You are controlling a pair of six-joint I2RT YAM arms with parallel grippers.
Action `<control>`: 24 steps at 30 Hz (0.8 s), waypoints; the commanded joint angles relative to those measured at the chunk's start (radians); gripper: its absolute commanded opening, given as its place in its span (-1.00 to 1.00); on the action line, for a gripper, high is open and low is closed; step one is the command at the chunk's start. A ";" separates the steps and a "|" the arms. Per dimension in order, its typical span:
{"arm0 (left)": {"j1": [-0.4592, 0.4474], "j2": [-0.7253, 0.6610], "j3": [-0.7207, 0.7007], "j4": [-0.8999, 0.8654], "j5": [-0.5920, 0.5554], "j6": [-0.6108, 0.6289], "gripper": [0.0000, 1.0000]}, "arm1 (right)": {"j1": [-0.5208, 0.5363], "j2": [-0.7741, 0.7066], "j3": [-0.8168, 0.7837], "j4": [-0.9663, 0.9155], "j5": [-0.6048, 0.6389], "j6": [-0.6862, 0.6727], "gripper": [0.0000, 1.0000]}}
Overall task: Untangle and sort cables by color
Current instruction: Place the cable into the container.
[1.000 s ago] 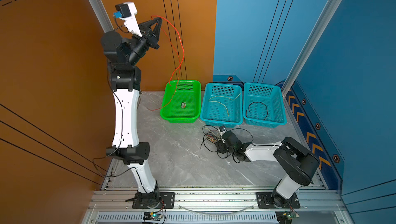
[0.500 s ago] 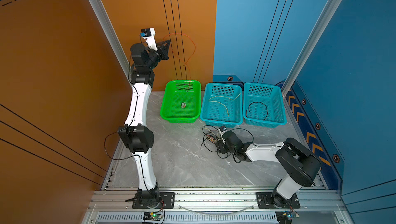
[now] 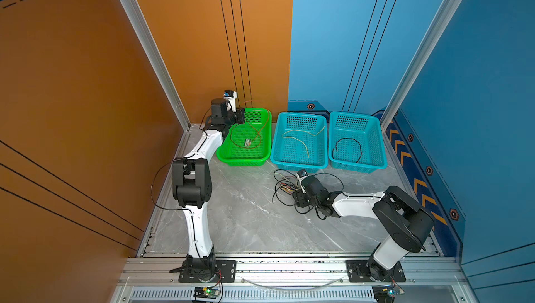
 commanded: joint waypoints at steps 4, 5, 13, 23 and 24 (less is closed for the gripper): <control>-0.013 -0.012 -0.049 -0.064 -0.122 0.041 -0.48 | -0.005 -0.034 0.021 -0.067 -0.031 0.004 0.50; -0.014 -0.012 -0.059 -0.075 -0.148 0.041 -0.36 | -0.004 -0.043 0.021 -0.074 -0.033 0.007 0.50; 0.004 -0.012 -0.049 -0.226 -0.309 0.029 0.00 | 0.008 -0.123 0.019 -0.122 -0.027 0.006 0.50; -0.021 -0.252 -0.231 -0.134 -0.225 0.003 0.12 | 0.021 -0.154 0.039 -0.174 -0.017 0.010 0.50; -0.035 -0.287 -0.258 -0.120 -0.206 0.010 0.14 | 0.021 -0.164 0.036 -0.180 -0.014 0.011 0.50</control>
